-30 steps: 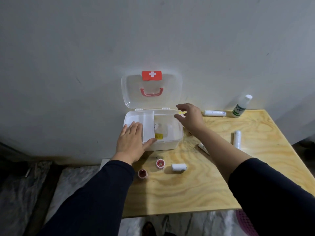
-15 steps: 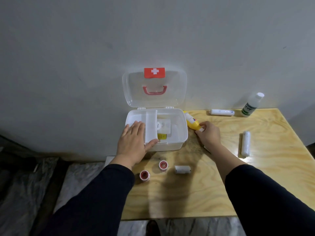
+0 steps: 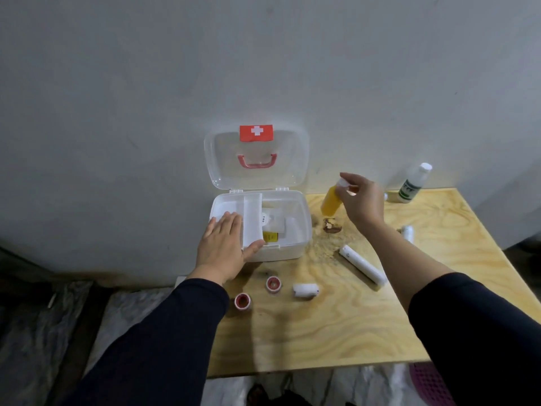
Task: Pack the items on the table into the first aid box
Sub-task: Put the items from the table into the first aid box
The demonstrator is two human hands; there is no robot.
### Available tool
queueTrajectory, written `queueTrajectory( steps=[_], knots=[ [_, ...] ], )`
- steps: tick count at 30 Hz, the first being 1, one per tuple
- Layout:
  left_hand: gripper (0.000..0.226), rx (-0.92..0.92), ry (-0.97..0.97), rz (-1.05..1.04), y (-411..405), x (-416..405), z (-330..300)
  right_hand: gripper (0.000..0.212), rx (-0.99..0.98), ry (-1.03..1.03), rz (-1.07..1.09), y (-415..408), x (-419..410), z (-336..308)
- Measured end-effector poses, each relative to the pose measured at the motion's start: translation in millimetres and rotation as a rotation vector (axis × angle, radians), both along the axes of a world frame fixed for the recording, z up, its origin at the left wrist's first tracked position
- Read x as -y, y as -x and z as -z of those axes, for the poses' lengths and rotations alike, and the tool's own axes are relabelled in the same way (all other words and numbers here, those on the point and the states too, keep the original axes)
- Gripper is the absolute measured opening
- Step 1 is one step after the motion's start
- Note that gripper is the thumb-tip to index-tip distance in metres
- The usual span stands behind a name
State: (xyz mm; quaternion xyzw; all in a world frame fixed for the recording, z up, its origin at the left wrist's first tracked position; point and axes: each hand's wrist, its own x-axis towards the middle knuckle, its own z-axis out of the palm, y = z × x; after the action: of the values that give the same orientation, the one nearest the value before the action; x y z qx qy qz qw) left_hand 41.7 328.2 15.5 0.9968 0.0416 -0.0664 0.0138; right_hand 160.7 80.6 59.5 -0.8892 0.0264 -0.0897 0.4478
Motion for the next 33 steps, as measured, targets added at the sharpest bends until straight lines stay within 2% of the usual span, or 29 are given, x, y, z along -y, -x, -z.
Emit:
queueTrajectory(
  steps=[8,11,16,24,29,33],
  knots=[
    [0.09,0.007,-0.005,-0.004,-1.2,0.0,0.8,0.036,0.109,-0.065,-0.103,7.5,-25.1,-56.8],
    [0.089,0.007,-0.005,-0.009,-2.3,0.0,1.2,0.036,0.089,-0.018,-0.153,12.9,-41.2,-49.9],
    [0.103,0.005,-0.008,-0.003,-1.1,-0.7,0.5,0.035,0.047,0.095,-0.21,21.4,-62.1,-22.7],
    [0.098,0.018,0.016,-0.011,-0.3,-1.0,2.1,0.035,-0.032,0.172,-0.241,19.8,-75.7,17.2],
    [0.097,0.009,0.022,-0.008,-0.6,-1.6,2.4,0.034,-0.045,0.205,-0.247,16.3,-81.0,20.6],
    [0.092,-0.034,0.031,0.0,-2.8,-1.5,-2.1,0.042,-0.097,0.204,-0.262,16.0,-79.3,14.3]
  ],
)
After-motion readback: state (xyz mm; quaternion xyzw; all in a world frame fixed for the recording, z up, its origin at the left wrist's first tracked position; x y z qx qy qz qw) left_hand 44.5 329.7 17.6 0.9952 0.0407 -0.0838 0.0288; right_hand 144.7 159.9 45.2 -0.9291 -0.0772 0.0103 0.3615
